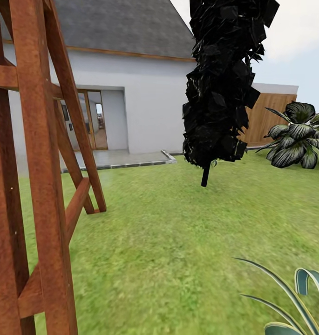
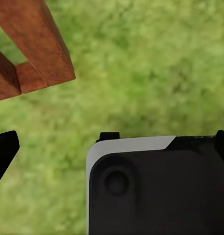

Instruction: Take the three Easter eggs out of the wicker basket on the lawn in the garden, then place them on the lawn next to a single tree (choose any tree) so that all three eggs are next to the same tree and none are left in the basket.

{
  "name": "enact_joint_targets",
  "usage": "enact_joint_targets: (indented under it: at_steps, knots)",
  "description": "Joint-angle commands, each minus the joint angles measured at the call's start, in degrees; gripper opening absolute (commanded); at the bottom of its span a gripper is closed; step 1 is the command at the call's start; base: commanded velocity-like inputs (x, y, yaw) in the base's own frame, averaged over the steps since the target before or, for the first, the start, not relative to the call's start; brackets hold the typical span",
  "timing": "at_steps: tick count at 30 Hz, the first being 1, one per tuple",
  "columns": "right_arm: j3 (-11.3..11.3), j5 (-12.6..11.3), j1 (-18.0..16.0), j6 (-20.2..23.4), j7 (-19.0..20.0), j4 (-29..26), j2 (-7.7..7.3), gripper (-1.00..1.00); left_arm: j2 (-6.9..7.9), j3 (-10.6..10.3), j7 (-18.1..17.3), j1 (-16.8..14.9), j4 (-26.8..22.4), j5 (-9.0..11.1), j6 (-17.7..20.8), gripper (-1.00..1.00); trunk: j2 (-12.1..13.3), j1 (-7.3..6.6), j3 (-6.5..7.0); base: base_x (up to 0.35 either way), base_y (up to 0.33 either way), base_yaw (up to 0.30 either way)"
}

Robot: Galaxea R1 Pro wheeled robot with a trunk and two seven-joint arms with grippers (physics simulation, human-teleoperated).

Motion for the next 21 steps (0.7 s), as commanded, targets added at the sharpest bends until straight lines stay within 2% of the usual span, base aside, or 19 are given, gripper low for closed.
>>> enact_joint_targets:
  at_steps: [1,21]
  knots:
    - [0.03,0.00,0.02,-0.09,0.01,-0.07,0.00,1.00,-0.01,-0.06,0.05,-0.03,0.06,-0.01,-0.22,1.00,-0.04,0.02,-0.06,0.160,0.000,0.000]
    - [0.03,0.00,0.02,-0.09,0.01,-0.07,0.00,1.00,-0.01,-0.06,0.05,-0.03,0.11,-0.01,-0.28,1.00,-0.04,0.02,-0.06,0.268,-0.030,0.000]
